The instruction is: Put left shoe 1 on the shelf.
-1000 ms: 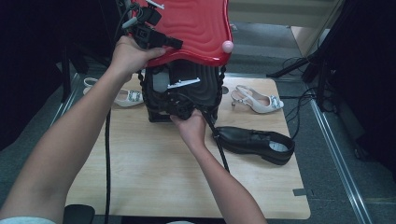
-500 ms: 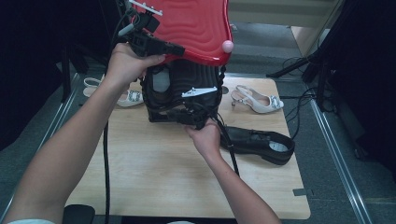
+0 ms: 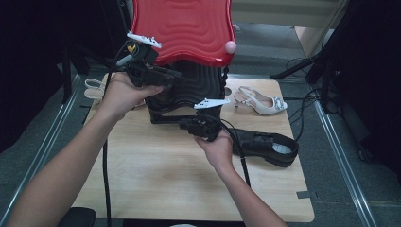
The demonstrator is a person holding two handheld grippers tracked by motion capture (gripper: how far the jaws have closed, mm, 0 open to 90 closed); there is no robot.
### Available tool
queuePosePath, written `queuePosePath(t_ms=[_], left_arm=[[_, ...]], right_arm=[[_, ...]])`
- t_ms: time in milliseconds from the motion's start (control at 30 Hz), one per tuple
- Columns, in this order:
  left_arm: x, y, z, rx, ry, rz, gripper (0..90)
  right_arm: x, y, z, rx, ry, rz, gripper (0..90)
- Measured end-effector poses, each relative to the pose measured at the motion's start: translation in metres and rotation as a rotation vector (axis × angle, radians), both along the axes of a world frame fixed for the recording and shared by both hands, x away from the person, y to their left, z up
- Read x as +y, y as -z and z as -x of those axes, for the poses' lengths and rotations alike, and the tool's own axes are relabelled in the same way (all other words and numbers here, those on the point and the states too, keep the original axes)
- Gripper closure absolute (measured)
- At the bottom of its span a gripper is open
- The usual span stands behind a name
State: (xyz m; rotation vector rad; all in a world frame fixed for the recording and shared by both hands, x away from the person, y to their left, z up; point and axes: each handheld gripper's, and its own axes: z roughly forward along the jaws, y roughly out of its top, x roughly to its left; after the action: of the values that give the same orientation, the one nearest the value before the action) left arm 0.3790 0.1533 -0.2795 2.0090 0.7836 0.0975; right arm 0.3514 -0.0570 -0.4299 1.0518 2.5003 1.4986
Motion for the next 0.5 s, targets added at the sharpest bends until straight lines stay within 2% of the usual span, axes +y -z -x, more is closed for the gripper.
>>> queuePosePath(t_ms=[100,200,233,300,367,467,500], left_arm=[[0.003,0.006,0.005,0.005,0.011,0.021,57.9],[0.004,0.014,0.01,-0.004,0.009,0.007,55.9],[0.004,0.018,0.012,-0.001,0.006,0.006,55.7],[0.006,0.024,0.015,0.006,0.003,0.015,55.6],[0.01,0.031,0.016,0.016,0.001,0.015,55.5],[0.015,0.041,0.02,0.027,-0.001,0.019,55.0],[0.016,0.045,0.021,0.028,-0.008,0.022,54.7]], right_arm=[[-0.004,0.002,0.004,0.007,-0.029,0.0,83.3],[-0.008,0.005,0.005,0.067,-0.074,-0.026,81.7],[-0.009,0.006,0.007,0.076,-0.077,-0.018,82.2],[-0.012,0.007,0.011,0.049,-0.071,0.011,81.3],[-0.017,0.009,0.013,0.046,-0.064,0.005,80.7],[-0.025,0.013,0.012,0.104,-0.079,-0.038,78.8],[-0.028,0.014,0.013,0.103,-0.077,-0.037,78.2]])
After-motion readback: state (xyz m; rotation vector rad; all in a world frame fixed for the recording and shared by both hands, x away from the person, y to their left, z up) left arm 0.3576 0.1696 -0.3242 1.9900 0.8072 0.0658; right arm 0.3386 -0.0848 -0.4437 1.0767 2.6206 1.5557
